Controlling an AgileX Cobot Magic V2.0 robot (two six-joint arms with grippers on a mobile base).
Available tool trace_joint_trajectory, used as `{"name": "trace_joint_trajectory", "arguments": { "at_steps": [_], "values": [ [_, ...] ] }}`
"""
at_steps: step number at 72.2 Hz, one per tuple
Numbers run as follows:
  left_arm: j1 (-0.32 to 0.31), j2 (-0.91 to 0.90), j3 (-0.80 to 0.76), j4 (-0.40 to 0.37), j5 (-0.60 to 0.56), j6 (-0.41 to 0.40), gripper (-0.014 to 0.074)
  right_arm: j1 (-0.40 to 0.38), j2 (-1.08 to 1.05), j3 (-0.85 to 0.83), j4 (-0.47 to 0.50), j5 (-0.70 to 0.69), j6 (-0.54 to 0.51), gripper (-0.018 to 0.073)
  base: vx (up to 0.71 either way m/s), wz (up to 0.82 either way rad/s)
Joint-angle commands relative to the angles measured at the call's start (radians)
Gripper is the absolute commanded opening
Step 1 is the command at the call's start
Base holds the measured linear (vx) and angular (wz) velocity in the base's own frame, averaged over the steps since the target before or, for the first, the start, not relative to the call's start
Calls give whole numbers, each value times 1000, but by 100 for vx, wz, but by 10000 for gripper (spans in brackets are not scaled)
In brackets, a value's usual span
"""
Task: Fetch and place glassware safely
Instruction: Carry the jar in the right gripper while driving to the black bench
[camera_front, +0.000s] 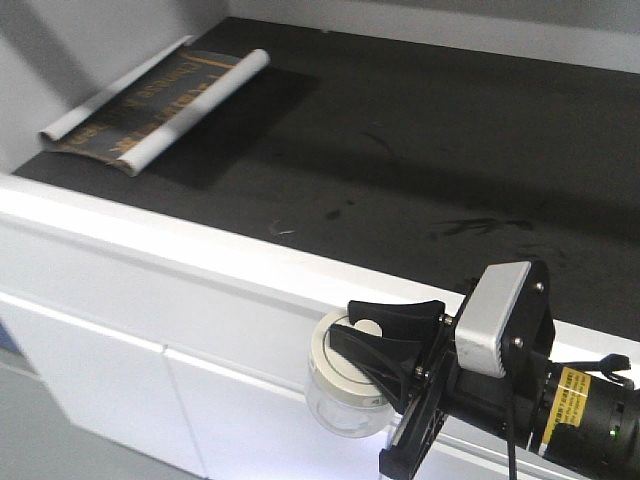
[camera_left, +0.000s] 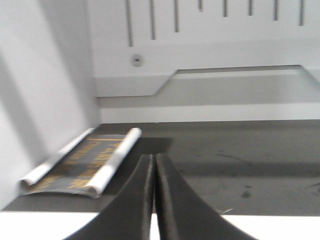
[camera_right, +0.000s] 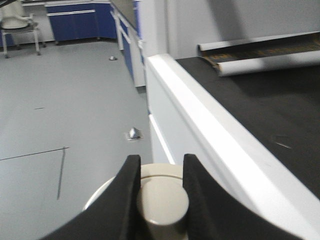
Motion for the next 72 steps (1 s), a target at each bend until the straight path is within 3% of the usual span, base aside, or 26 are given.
{"name": "trace_joint_trajectory", "arguments": {
  "at_steps": [1,28,72],
  "values": [
    [-7,5,-27,-11,-69,-2,-7,0,-23,-28,29,-86,-1,-1,-8,46],
    [-7,5,-27,-11,-69,-2,-7,0,-23,-28,26,-87,-2,-1,-3,63],
    [-7,5,-27,-11,-69,-2,-7,0,-23,-28,26,-86,-2,-1,3,96]
  ]
}}
